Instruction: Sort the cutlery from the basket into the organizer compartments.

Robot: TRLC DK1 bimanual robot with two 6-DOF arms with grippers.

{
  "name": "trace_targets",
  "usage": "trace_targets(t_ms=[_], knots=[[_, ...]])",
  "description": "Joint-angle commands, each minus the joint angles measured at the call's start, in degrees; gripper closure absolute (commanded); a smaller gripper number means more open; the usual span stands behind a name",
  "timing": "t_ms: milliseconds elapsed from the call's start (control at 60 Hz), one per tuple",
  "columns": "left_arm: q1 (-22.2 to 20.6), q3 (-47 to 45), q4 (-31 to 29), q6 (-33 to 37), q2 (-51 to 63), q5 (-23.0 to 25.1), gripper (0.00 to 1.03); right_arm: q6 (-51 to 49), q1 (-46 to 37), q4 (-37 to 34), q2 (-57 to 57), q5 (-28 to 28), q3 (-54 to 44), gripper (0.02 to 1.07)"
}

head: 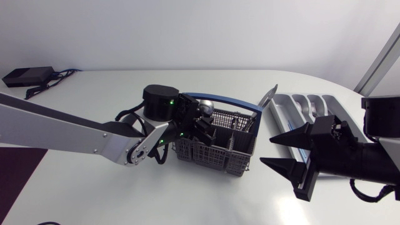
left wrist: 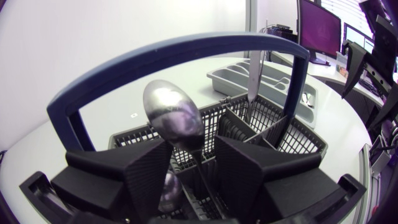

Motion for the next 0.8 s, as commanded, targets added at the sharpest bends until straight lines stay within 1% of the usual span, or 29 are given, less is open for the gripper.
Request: trace_targets(t_ms=[0,100,133,317,450,583,783], knots=[[0.0,-0.3,1.3,-1.8,0.2,0.3,0.81,-1.1,0.6,-0.8,-0.3,0.1,-1.2,0.32],[0.0,-0.3,1.6,-2.4,0.2,0.3,0.92,-1.1,0.7,-0.8,-0.3,0.2,-1.2,0.32],[0.0,-0.4,1.7,-2.4,0.2,0.6,0.93,-1.1,0.6,-0.8,-0.3,0.3,-1.3,0.32],[0.2,-1.4,1.7,-2.4,-0.4,3.5,0.96,-1.2,0.7,-0.8,-0.3,0.3,-1.5,0.32],[0.5,-1.4,1.6,-3.1,-0.9,7.8,0.97,-1.2,0.7,-0.8,-0.3,0.3,-1.5,0.32],[0.1,-1.1,1.0,-2.6,-1.2,8.8,0.97,-1.3,0.7,-0.8,-0.3,0.3,-1.7,0.32],[0.2,0.1,0.7,-2.2,-0.8,8.9,0.97,-1.5,1.0,-0.8,-0.3,0.3,-1.9,0.32]])
